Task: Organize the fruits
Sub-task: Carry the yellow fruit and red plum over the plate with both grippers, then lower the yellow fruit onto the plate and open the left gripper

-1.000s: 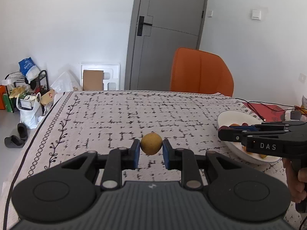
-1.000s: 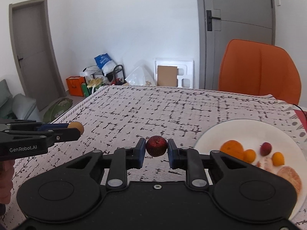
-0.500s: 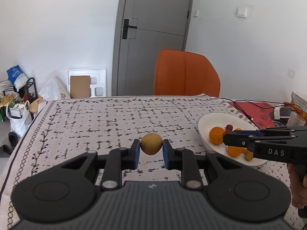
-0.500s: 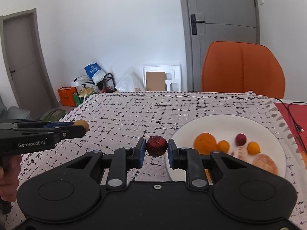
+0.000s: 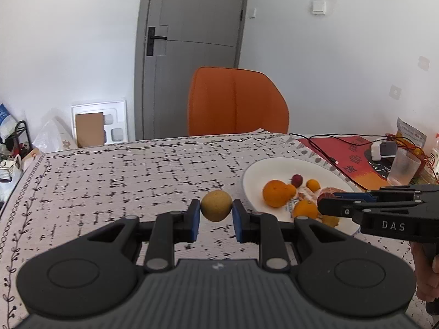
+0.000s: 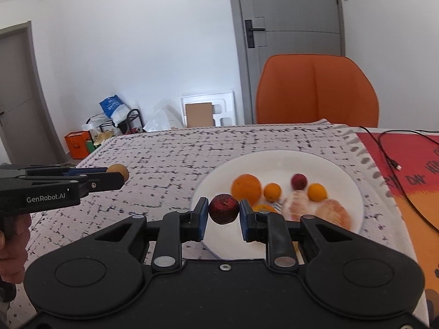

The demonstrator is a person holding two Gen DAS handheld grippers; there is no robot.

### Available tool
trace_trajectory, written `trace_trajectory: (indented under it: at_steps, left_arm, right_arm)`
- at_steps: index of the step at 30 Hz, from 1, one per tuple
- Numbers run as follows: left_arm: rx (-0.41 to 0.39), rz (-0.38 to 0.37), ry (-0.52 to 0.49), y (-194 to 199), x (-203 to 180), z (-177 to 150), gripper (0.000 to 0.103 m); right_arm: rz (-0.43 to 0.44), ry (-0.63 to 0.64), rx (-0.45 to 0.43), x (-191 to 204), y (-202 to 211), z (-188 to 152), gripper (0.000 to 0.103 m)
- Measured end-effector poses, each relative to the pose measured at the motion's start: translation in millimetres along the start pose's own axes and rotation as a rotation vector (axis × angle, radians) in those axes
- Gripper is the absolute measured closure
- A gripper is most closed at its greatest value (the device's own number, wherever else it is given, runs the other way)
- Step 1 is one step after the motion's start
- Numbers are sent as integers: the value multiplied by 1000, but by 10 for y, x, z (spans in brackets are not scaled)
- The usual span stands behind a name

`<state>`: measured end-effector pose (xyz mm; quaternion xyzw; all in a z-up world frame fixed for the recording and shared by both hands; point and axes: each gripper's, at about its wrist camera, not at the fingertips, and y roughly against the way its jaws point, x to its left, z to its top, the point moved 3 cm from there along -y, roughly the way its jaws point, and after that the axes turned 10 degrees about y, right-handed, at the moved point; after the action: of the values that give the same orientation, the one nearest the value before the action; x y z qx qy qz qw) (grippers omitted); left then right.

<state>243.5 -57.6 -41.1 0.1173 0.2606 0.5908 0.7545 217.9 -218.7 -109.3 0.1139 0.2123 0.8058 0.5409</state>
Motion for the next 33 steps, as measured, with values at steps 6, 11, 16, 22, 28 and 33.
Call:
trace_trajectory:
  at_steps: [6,11,16,22,28,33]
  left_arm:
    - [15,-19,-20,-86,-119,-9,79]
    - [24,-31,-36,-141,-211,-5,79]
    - [27,-45,-57,-185,-324,2,79]
    - [35,-59,-70,-268,-427,8,79]
    - [45,-74,-89,-362,-541,8,79]
    - [54,-89,-101,-438,-623,4,79]
  right_arm:
    - [-21,-25,17,-110,22,-117,80]
    - [-41,-15,28,-150,52,-183,74]
    - [-50,-29,15,-223,144,-208,74]
    - [-65,-44,9,-318,207,-233,74]
    - [-74,-64,3,-374,259,-253,74]
    - [-81,-79,-1,-424,279,-269,73]
